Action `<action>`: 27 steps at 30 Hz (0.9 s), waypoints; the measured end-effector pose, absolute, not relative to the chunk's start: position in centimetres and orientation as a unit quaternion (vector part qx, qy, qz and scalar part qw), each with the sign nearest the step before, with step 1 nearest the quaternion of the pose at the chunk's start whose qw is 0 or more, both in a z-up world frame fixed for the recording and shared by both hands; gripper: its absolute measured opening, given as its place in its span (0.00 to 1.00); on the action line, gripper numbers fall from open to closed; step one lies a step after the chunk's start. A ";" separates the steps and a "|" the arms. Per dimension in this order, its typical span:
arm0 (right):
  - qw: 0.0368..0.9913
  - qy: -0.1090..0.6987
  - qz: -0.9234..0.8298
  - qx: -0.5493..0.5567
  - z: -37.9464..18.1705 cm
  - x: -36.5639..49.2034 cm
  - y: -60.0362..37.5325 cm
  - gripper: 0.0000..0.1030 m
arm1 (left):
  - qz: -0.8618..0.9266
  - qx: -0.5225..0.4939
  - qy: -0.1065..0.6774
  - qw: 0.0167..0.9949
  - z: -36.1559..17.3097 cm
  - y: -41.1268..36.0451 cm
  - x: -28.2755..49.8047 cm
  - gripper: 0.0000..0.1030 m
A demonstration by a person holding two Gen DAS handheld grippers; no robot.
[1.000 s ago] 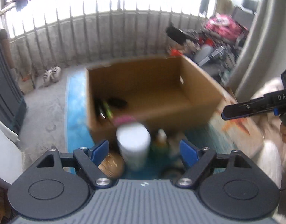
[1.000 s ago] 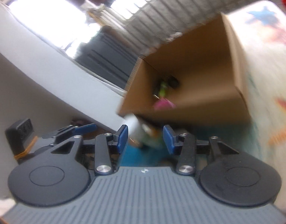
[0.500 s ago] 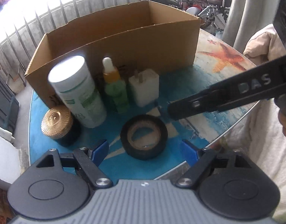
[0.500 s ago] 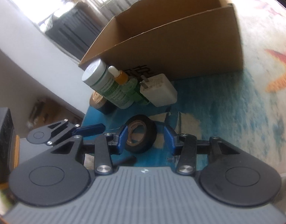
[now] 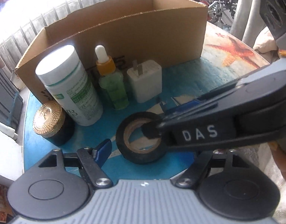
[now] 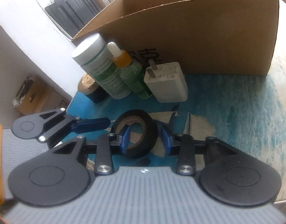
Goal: Organize rigid objects
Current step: 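Close the right gripper on the rim of the black tape roll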
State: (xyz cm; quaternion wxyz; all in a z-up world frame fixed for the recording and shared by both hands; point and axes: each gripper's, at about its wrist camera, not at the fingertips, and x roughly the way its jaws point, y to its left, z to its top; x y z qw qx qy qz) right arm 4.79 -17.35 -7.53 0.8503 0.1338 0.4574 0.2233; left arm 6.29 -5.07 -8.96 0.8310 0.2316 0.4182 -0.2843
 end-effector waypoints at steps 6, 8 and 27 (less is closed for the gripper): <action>0.849 0.454 0.229 0.146 -7.9 5.0 -17.8 0.18 | -0.281 0.231 0.416 0.833 -8.9 -5.3 6.2 0.71; 0.850 0.451 0.230 0.143 -8.0 4.9 -17.9 0.17 | -0.277 0.230 0.415 0.836 -8.9 -5.3 6.2 0.67; 0.854 0.448 0.201 0.171 -8.3 3.9 -22.3 0.19 | -0.315 0.251 0.403 0.822 -8.8 -8.6 4.8 0.66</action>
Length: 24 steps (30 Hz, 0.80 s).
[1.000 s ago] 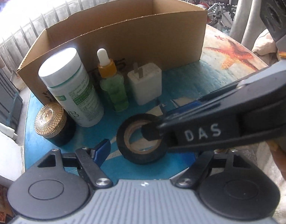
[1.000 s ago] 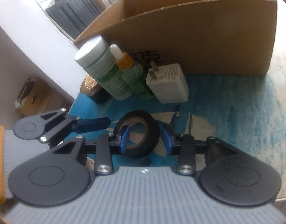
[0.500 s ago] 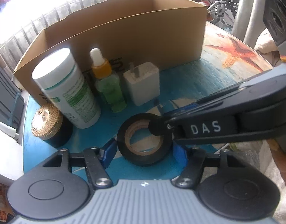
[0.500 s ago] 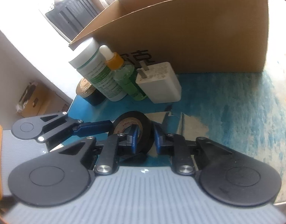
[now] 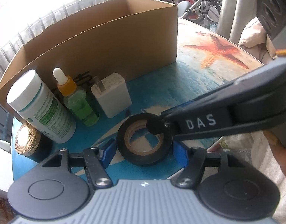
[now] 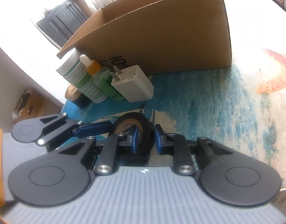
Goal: Organize rigid objects
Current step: 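Close the right gripper on the rim of the black tape roll, then lift the tape roll with the right gripper and lower it into the box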
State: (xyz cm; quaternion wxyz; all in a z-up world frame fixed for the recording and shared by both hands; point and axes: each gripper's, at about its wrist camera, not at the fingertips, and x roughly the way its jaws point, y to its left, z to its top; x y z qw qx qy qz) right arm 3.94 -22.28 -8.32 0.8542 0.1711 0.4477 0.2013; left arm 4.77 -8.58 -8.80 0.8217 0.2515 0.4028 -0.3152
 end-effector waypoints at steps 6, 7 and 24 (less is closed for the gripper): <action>0.852 0.446 0.205 0.181 -8.5 3.9 -22.6 0.18 | -0.315 0.247 0.405 0.822 -8.9 -8.6 4.8 0.67; 0.852 0.446 0.205 0.181 -8.5 3.9 -22.6 0.18 | -0.314 0.248 0.404 0.823 -8.9 -8.7 4.8 0.68; 0.852 0.444 0.205 0.187 -8.7 3.8 -22.7 0.18 | -0.310 0.243 0.402 0.827 -9.0 -9.2 5.0 0.66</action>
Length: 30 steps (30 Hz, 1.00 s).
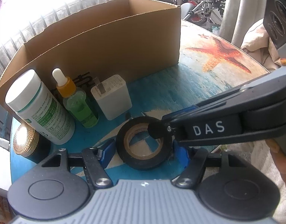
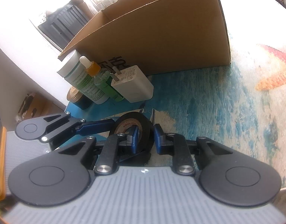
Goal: Organize rigid objects
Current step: 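Lift the tape roll with the right gripper and lower it into the box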
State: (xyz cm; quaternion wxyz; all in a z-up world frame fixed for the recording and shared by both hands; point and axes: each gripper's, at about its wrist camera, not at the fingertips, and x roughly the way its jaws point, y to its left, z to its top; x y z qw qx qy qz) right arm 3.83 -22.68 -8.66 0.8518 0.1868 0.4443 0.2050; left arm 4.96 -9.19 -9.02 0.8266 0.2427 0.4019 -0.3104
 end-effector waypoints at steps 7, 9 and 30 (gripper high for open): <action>0.854 0.438 0.208 0.188 -8.8 3.7 -22.8 0.17 | -0.309 0.245 0.398 0.829 -9.0 -9.2 5.1 0.65; 0.854 0.437 0.207 0.191 -8.8 3.6 -22.9 0.17 | -0.309 0.248 0.395 0.829 -9.0 -9.3 5.1 0.65; 0.891 0.377 0.197 0.161 -3.4 0.3 -22.4 0.17 | -0.316 0.240 0.314 0.863 -4.4 -7.3 3.5 0.65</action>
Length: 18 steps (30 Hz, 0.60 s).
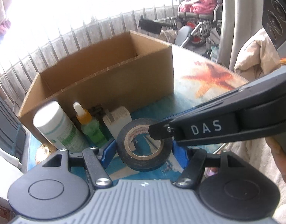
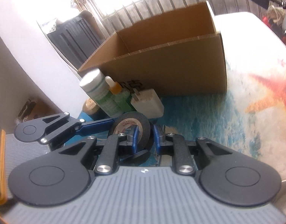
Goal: Organize rigid objects
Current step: 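Lift the tape roll with the right gripper and lower it into the box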
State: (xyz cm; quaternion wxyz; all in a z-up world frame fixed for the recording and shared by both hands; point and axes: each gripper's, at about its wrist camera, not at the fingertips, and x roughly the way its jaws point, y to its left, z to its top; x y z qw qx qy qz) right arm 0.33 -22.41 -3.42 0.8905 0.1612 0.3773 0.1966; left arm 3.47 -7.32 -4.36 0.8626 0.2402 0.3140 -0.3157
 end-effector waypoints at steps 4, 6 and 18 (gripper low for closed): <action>0.905 0.350 0.196 0.142 -0.9 -0.5 -22.1 0.16 | -0.314 0.239 0.278 0.876 -2.4 -7.8 1.9 0.65; 0.913 0.330 0.200 0.129 0.9 -0.5 -22.0 0.16 | -0.310 0.240 0.259 0.883 -1.0 -7.8 1.9 0.65; 0.914 0.298 0.266 0.072 8.8 8.1 -21.5 0.17 | -0.268 0.221 0.228 0.910 6.1 -8.9 8.0 0.65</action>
